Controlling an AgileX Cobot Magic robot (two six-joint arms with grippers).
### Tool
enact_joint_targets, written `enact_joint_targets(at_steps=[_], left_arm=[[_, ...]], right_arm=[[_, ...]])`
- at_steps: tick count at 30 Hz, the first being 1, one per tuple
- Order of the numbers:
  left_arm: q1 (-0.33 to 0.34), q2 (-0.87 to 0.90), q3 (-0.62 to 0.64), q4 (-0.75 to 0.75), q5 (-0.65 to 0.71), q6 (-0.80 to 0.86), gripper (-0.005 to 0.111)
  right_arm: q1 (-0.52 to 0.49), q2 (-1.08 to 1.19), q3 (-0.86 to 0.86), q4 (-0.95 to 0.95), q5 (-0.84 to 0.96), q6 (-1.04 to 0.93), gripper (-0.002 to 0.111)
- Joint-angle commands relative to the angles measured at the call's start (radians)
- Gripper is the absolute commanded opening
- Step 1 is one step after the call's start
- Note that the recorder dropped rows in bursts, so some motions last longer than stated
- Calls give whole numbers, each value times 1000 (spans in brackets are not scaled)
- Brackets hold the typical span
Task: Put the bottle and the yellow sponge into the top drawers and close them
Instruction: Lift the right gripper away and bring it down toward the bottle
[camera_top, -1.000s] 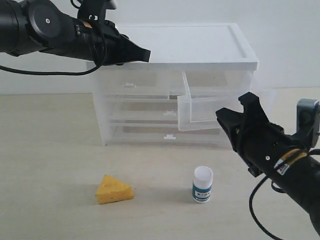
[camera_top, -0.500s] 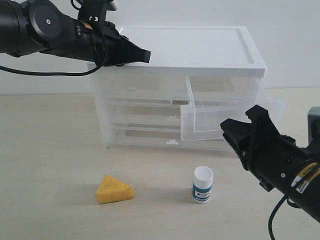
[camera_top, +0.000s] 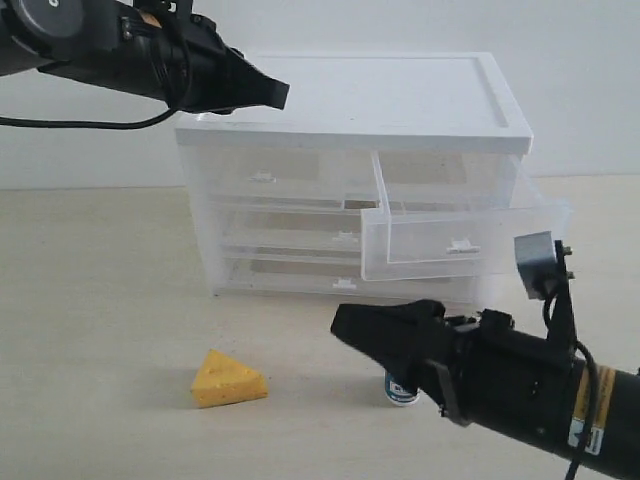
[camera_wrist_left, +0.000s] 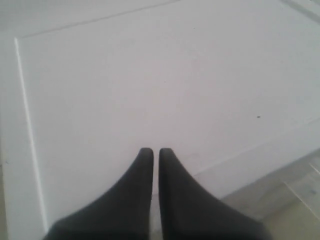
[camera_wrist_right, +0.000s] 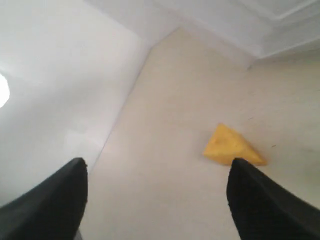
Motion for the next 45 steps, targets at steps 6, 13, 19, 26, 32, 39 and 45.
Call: enact_joint_targets(at_steps=[6,13,19,26,32,39,45], left_arm=[[-2,-64,3,36,147,72,4],[0,-87,3,36,283,136,4],[4,-96,7,75,389,139,4],[4,-96,18,74,472,139,4],[4,-96,60,86,478,139,4],[4,-96,64,90,482,139,4],[4,-96,64,90,476,139,4]], right_arm=[[-1,-7,-218,-477,-59,60,-1],[-1,-21,-505,-742,95,292,0],[-1,-88,-737,-1167,258,640,0],[-125,-144,-903,-1167,232,756,0],[-275,-144,-910,-1167,264,722,0],[-327,-170,-910,-1167,700,538,0],[-327,-171,-908,-1167,1248,333,0]])
